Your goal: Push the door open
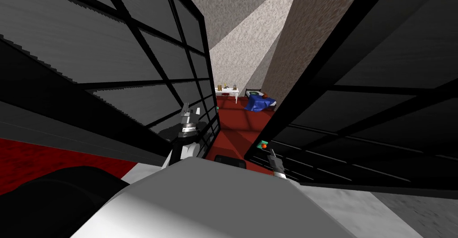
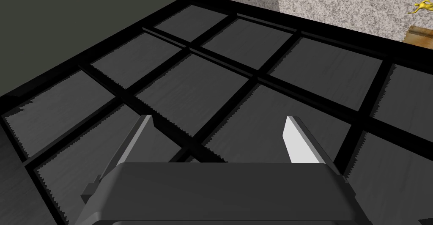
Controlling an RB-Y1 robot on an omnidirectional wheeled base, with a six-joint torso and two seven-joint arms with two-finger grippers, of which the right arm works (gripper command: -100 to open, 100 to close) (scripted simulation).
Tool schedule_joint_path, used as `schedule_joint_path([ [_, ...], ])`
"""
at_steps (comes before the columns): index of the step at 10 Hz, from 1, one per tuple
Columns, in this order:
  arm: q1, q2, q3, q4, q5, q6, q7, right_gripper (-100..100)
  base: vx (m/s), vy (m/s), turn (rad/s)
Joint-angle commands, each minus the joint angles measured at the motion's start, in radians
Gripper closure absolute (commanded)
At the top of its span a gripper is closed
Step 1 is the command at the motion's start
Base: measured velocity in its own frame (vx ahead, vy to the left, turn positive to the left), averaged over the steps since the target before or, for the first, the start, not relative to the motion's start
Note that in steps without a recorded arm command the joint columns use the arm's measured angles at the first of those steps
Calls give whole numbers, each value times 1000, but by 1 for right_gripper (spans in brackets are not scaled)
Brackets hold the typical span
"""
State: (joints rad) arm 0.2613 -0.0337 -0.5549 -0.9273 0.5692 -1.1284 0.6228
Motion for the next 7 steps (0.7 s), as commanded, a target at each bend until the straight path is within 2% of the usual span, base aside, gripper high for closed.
schedule_joint_path([
  [1,19,0,-13,-11,25,-8,45,-100,-26,72,-83],
  [5,71,13,-51,-35,95,-33,158,-100,-18,68,-90],
  [6,71,13,-51,-35,95,-33,165,-100,-23,37,-29],
  [7,84,19,-60,-41,113,-39,195,-100,-21,33,-44],
])
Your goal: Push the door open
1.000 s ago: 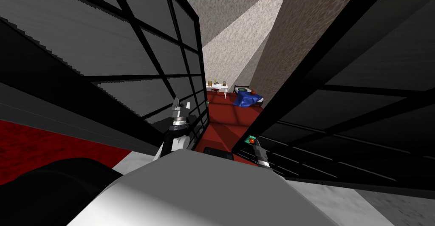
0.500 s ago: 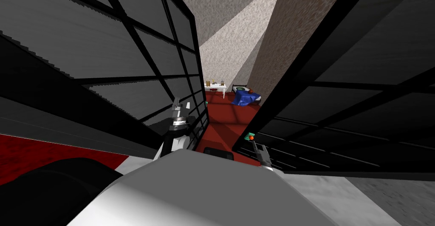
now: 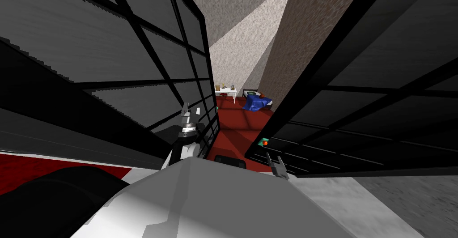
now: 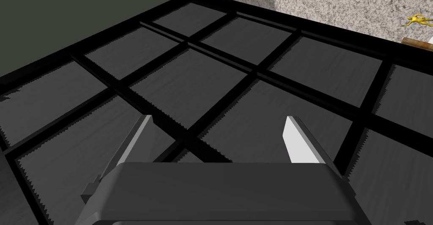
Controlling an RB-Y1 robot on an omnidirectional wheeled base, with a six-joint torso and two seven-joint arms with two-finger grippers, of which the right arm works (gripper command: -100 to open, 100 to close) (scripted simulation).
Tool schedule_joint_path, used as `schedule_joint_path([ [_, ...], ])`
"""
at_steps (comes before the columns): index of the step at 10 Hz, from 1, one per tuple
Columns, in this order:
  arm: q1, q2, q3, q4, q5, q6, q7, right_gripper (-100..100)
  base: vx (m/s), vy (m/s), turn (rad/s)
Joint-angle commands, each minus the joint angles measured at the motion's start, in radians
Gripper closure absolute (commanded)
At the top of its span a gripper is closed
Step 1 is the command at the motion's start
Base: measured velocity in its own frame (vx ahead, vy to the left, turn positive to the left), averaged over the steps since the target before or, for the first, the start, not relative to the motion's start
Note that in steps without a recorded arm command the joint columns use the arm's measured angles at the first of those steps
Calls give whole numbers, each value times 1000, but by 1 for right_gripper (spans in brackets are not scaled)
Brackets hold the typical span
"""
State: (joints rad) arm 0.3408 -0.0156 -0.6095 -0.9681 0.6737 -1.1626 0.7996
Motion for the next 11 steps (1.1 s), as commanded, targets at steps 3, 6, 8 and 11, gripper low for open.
schedule_joint_path([
  [3,39,25,-30,-15,54,-20,97,-100,-26,56,-83],
  [6,53,37,-40,-21,71,-28,123,-100,-12,43,-50],
  [8,39,-3,-39,-18,69,-13,134,-100,140,-4,17],
  [11,19,-5,-36,-12,66,6,143,-100,203,-33,19],
])
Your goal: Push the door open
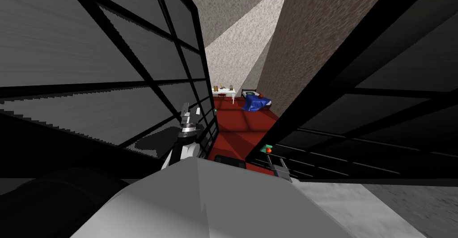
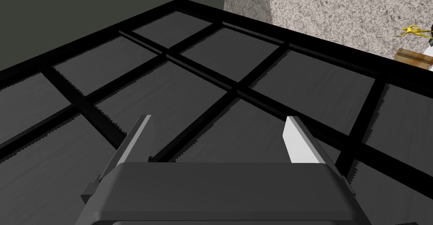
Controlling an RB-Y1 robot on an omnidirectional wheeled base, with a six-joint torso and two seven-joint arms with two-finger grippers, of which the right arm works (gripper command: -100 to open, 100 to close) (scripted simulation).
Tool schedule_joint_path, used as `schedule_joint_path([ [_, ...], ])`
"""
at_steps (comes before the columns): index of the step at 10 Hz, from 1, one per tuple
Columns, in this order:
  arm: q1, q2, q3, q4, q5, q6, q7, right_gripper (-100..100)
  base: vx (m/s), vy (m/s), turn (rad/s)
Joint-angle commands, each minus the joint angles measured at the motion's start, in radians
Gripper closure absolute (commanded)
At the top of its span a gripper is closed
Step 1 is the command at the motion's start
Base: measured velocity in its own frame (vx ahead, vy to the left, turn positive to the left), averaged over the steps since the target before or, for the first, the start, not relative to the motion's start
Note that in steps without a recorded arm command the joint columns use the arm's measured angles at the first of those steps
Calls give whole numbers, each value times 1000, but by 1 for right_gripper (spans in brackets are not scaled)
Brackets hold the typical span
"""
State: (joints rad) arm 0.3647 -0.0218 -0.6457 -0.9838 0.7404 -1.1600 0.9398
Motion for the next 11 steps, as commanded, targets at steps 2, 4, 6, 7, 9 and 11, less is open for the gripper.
schedule_joint_path([
  [2,-19,31,2,8,-4,17,9,-100,195,-21,19],
  [4,-15,21,2,2,-2,16,5,100,38,-3,1],
  [6,-15,21,2,2,-2,16,5,100,-31,21,17],
  [7,-15,21,2,2,-2,16,5,100,-14,2,-9],
  [9,-15,21,2,2,-2,16,5,100,-4,-1,0],
  [11,-19,21,13,10,-18,20,-37,100,9,2,25],
])
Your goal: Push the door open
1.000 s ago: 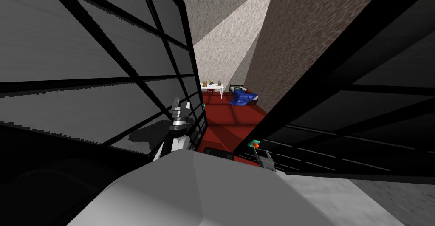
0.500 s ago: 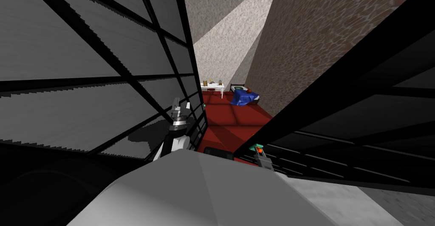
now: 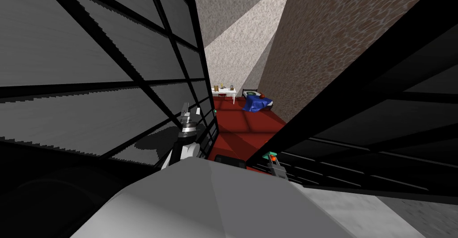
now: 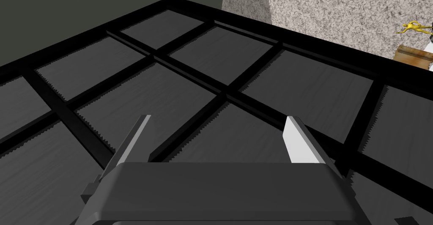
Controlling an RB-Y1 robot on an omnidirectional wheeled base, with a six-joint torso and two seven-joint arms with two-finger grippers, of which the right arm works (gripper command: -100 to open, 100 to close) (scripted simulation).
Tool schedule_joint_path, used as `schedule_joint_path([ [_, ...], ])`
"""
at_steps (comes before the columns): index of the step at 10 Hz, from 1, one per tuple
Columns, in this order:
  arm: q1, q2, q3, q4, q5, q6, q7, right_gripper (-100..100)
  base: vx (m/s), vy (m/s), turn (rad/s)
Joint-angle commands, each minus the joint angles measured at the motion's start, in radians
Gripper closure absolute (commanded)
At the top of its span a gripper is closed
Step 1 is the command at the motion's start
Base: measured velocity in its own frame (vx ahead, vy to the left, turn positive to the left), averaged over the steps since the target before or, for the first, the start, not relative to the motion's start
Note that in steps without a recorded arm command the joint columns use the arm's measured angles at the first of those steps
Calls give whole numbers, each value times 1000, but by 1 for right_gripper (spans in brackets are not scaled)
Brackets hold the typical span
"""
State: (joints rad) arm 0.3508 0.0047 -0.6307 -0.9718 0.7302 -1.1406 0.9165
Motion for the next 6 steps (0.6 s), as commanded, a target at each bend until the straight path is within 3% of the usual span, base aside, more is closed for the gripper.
schedule_joint_path([
  [1,-7,-7,-1,-1,-18,2,-33,100,12,-5,23],
  [6,-26,-23,12,7,-92,15,-165,100,29,-9,36],
])
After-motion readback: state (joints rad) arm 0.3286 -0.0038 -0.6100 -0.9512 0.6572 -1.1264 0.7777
